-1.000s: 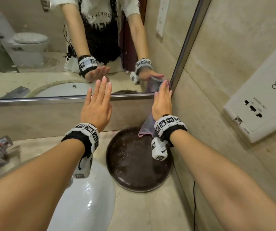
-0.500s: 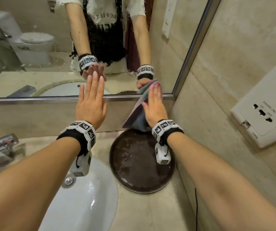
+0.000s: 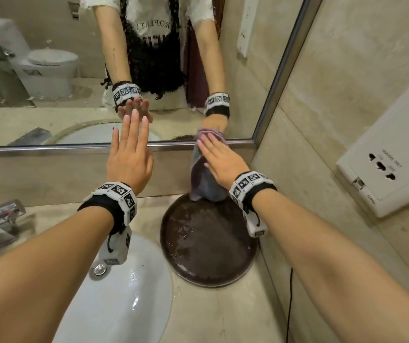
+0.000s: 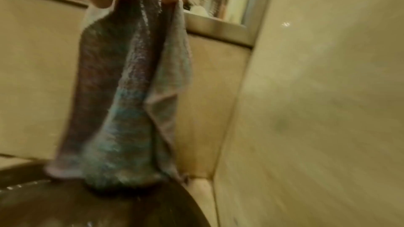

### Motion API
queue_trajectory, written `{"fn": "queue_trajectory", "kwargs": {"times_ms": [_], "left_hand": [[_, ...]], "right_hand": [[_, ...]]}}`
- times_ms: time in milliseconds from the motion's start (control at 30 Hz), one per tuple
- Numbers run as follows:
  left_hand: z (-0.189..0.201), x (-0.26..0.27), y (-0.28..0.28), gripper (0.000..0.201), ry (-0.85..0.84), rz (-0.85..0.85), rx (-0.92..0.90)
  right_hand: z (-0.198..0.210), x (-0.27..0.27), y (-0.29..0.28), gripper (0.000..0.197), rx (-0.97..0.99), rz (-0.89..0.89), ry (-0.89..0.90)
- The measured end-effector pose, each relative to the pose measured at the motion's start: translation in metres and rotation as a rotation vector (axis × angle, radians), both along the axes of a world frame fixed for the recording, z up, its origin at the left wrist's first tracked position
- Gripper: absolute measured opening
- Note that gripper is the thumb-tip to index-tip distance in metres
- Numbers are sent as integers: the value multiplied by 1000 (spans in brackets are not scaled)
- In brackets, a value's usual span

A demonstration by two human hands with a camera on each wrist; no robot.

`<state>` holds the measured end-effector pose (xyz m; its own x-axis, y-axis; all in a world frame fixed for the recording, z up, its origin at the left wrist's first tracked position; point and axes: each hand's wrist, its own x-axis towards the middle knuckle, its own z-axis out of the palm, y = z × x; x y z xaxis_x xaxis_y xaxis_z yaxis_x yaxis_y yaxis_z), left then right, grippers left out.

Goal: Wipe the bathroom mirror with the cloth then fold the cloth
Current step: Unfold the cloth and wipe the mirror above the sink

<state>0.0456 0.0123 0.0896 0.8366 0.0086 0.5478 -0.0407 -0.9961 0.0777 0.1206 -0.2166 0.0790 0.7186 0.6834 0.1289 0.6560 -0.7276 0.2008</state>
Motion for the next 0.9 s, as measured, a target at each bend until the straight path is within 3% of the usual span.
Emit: {"fn": "queue_trajectory", "kwargs": {"times_ms": [167, 400, 533, 667, 767, 900], "left_hand": [[-1, -2, -3, 67, 32, -9, 5], [-3, -4, -15, 68, 28, -38, 11], [-6, -9, -9, 67, 28, -28, 4], [-9, -18, 3, 66, 38, 6, 6], [-8, -25, 14, 65, 37, 37, 13], [-8, -43, 37, 63, 29, 96, 18]], "right_hand": [[-4, -3, -45, 68, 215, -472, 2], [-13, -9, -20, 69, 323, -552, 96], [-19, -16, -5, 68, 424, -505, 71], [-21, -23, 18, 59, 488, -301, 19], [-26, -25, 33, 54, 555, -248, 8], [-23, -29, 67, 58, 410, -25, -18]]}}
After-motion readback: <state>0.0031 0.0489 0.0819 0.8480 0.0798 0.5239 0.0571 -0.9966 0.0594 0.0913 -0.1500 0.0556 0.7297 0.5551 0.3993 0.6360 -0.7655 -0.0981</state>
